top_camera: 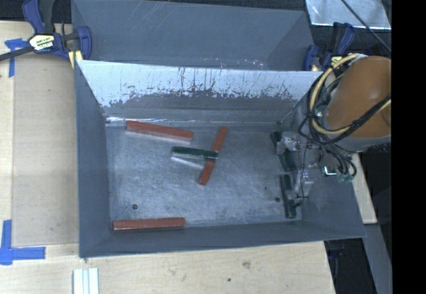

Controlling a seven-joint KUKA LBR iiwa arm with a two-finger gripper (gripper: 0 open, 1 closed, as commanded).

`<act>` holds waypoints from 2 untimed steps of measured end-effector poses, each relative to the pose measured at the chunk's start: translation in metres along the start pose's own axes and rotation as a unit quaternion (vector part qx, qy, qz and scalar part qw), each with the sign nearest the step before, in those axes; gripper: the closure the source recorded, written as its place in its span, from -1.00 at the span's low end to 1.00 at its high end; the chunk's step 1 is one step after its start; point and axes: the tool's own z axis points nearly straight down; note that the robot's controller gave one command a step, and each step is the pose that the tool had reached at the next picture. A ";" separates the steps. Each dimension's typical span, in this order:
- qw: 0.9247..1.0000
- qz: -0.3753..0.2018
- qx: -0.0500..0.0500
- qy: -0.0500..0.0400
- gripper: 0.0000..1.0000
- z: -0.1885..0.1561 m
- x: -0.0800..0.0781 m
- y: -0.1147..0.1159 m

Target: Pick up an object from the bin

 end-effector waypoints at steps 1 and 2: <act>1.000 -0.002 0.000 -0.005 -1.00 0.033 -0.034 0.041; 1.000 -0.025 -0.002 -0.005 -1.00 0.058 -0.050 0.117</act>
Offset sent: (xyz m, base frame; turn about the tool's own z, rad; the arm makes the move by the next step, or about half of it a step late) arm 0.0322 0.0383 -0.0316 0.0000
